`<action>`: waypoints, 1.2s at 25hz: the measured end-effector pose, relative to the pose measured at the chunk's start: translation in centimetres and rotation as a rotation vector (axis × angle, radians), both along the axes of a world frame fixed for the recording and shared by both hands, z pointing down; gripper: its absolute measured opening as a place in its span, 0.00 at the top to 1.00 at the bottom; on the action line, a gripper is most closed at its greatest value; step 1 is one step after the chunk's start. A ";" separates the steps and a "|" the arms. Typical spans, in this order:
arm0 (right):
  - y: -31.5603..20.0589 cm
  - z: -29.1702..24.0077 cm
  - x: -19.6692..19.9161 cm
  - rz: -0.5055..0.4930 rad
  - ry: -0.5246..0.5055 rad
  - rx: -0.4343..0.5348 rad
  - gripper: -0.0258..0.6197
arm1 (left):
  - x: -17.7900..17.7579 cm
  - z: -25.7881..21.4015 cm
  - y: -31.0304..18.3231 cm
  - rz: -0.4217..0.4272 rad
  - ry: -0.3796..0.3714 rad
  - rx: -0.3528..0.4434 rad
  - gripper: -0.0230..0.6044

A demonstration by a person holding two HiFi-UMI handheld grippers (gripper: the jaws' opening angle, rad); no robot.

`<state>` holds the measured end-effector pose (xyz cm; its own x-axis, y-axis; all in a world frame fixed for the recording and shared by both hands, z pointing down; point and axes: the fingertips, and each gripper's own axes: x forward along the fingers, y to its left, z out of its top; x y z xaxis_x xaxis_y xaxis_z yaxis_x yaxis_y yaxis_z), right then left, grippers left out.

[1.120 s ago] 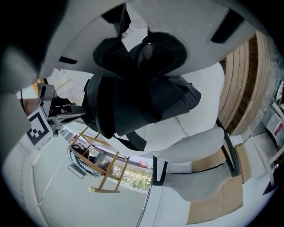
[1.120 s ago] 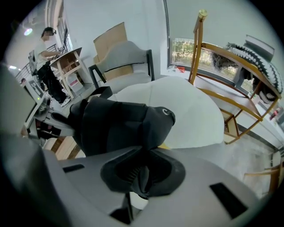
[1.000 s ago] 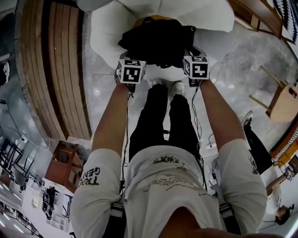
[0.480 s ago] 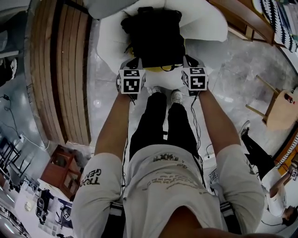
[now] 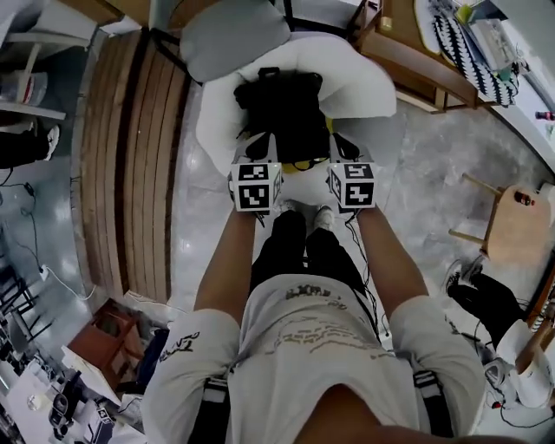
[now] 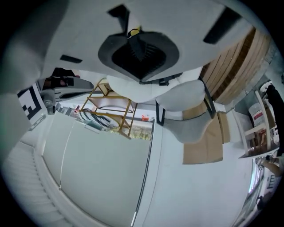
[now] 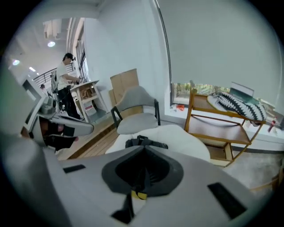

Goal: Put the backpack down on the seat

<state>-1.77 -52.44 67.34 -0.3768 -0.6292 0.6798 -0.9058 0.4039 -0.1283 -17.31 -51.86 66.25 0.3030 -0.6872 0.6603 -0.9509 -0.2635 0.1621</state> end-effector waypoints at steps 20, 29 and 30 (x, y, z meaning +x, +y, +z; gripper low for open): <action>0.8 -34.2 7.1 0.073 -0.261 0.596 0.92 | 6.5 -32.5 1.0 -0.067 -0.006 0.498 0.93; 0.3 -40.9 10.6 0.115 -0.276 0.725 0.92 | 8.0 -38.9 0.6 -0.060 -0.036 0.599 0.93; 0.3 -40.8 10.6 0.113 -0.265 0.723 0.92 | 8.1 -38.8 0.7 -0.063 -0.041 0.595 0.93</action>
